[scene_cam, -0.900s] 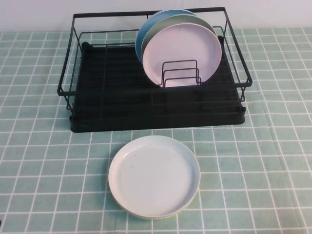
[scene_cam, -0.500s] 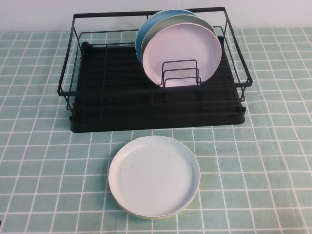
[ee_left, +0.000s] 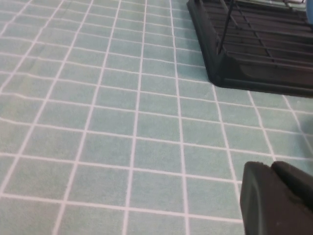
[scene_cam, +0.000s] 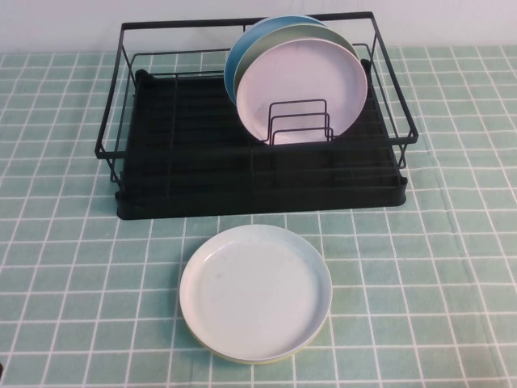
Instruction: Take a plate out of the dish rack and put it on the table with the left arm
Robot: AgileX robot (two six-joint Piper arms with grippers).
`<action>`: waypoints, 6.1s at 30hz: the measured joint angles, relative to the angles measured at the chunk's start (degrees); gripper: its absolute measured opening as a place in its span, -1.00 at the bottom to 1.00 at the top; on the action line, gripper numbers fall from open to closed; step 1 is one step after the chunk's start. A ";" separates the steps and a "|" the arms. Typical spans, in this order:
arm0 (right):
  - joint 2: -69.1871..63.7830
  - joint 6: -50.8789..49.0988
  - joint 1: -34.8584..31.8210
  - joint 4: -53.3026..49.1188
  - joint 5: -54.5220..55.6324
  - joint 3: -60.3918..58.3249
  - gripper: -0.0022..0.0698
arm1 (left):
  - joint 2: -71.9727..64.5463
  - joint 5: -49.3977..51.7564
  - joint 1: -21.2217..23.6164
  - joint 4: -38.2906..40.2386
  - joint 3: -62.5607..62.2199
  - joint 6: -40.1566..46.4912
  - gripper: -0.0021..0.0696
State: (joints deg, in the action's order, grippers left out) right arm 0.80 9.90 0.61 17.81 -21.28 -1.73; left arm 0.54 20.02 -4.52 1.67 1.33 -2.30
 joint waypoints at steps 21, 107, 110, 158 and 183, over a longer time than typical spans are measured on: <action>0.00 0.00 0.00 0.00 0.00 0.00 -0.99 | 0.00 -10.94 -0.11 24.83 0.09 -20.95 -0.95; 0.00 0.00 0.00 0.00 0.00 0.00 -0.99 | -116.73 0.03 -20.50 47.39 -102.24 89.91 0.24; 0.00 0.00 0.00 0.00 0.00 0.00 -0.99 | -116.97 -0.02 -20.50 47.44 -102.26 89.91 0.24; 0.00 0.00 0.00 0.00 0.00 0.00 -0.99 | -112.73 -6.70 -20.50 52.22 -102.91 92.37 -0.88; 0.00 0.00 0.00 0.12 0.00 0.00 -0.99 | -89.65 32.53 -20.05 19.42 -102.20 41.91 -0.88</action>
State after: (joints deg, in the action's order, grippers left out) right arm 0.80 9.90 0.61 17.94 -21.28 -1.73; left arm -89.12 52.55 -24.57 21.09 -100.87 39.62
